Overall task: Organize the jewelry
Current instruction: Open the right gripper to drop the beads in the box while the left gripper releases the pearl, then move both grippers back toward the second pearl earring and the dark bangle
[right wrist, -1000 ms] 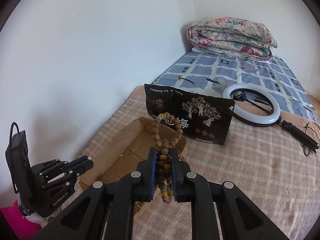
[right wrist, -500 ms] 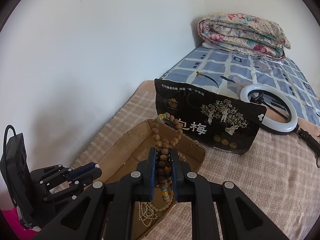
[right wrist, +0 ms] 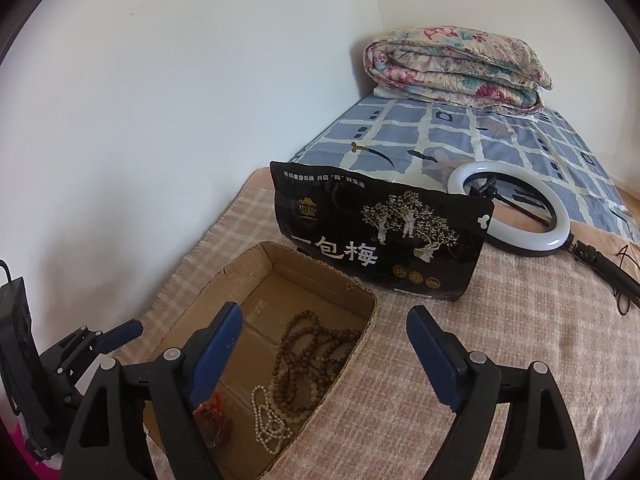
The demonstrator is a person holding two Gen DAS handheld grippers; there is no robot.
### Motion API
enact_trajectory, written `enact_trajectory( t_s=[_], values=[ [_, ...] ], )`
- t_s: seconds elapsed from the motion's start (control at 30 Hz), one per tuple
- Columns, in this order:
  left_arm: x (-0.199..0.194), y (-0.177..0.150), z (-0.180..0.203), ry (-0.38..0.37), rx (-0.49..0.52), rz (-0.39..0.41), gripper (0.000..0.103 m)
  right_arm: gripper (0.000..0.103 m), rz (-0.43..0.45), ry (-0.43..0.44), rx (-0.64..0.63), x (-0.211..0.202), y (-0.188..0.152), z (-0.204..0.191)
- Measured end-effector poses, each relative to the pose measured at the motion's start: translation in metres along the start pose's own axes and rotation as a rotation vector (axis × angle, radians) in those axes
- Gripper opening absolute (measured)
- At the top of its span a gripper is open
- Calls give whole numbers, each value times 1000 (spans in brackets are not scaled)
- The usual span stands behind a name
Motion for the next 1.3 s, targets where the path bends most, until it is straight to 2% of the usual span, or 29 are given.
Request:
enact_trajectory(
  t_s=[0.37, 0.53, 0.63, 1.13, 1.3],
  values=[
    [-25, 6, 18, 7, 10, 26, 67, 88, 24, -34, 7, -37, -10, 15],
    [-38, 8, 33, 1, 24, 44, 67, 100, 52, -61, 5, -65, -17, 24],
    [-45, 10, 47, -7, 37, 50, 67, 103, 63, -76, 11, -83, -24, 35],
    [-56, 18, 147, -106, 192, 96, 67, 103, 91, -185, 87, -175, -90, 135],
    [-49, 17, 180, -161, 214, 78, 67, 103, 105, -247, 110, -199, -122, 174]
  ],
)
Point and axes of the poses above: each gripper's, at about its wrist camera, not at the fingertips, and x roughly the way its jaws point, z to its right, y to its top, the point moved 2 cm from there along x, roughly the way its jaws point, and after that the axes turned 10 degrees about x, right-handed, at the moved point
